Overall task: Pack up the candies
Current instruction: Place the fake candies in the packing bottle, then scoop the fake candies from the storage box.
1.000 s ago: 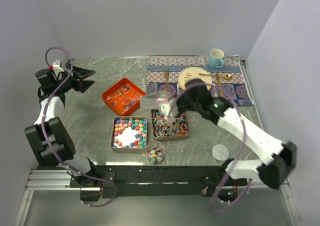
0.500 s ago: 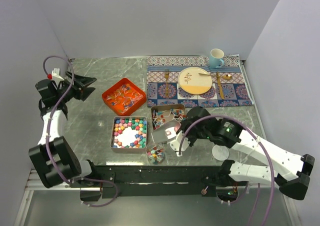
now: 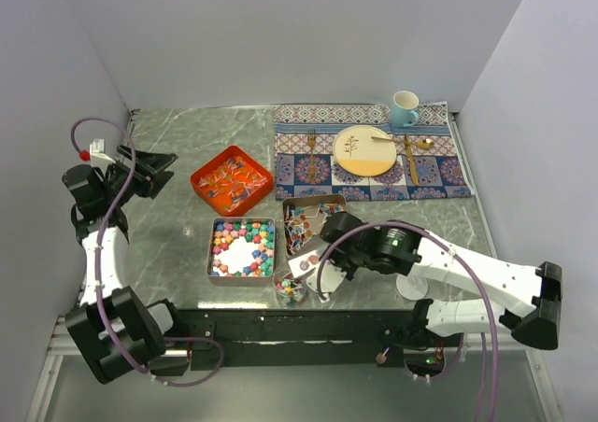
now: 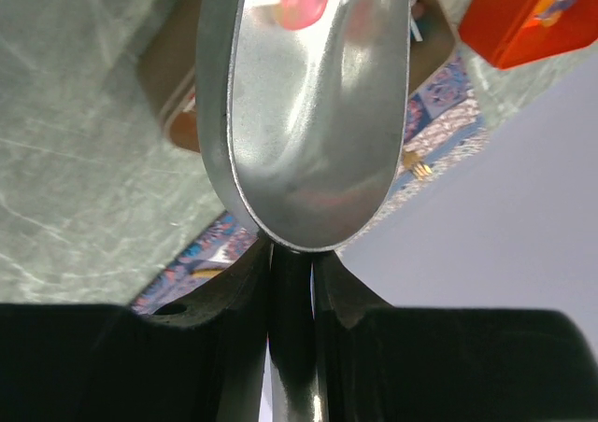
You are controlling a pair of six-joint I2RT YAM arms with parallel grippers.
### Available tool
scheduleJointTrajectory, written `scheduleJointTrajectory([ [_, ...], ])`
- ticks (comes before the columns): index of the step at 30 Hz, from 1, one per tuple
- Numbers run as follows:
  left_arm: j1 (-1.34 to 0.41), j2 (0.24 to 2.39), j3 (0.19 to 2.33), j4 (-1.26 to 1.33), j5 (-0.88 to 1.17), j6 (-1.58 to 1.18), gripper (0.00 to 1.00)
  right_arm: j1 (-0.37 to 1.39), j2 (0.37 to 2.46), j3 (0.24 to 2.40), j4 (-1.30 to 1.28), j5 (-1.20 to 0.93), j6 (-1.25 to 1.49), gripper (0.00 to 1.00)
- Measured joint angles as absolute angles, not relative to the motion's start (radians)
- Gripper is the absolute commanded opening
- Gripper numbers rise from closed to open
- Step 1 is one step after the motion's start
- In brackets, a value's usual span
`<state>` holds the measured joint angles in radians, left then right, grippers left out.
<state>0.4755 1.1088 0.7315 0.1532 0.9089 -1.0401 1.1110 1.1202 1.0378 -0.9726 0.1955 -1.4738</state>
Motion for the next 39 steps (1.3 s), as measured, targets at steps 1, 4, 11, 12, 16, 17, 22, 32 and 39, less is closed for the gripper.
scheduleJointTrajectory([
  [1,0.476,1.100,0.722,0.153,0.908,-1.040,0.82,1.118,1.133,1.051,-0.973,0.203,-1.474,0.00],
  [4,0.476,1.078,0.697,0.152,0.902,-1.041,0.83,1.146,1.153,1.073,-0.976,0.236,-1.483,0.00],
  [11,0.477,1.049,0.686,0.154,0.893,-1.042,0.83,1.209,1.145,1.071,-1.018,0.311,-1.544,0.00],
  [12,0.477,1.046,0.684,0.157,0.892,-1.042,0.83,1.214,1.141,1.071,-1.022,0.320,-1.554,0.00],
  [16,0.476,1.042,0.679,0.159,0.883,-1.042,0.83,1.222,1.135,1.072,-1.026,0.352,-1.566,0.00],
  [17,0.477,1.040,0.678,0.153,0.873,-1.041,0.83,1.222,1.138,1.076,-1.029,0.356,-1.563,0.00],
  [22,0.470,1.018,0.675,0.084,0.816,-1.020,0.80,1.163,1.242,1.256,-1.109,0.373,-1.485,0.00],
  [32,0.410,1.133,0.774,-0.120,0.728,-0.872,0.79,0.802,1.364,1.287,-0.982,0.439,-1.534,0.00],
  [39,0.410,1.133,0.743,-0.136,0.693,-0.846,0.80,0.735,1.412,1.138,-0.846,0.417,-1.777,0.00],
])
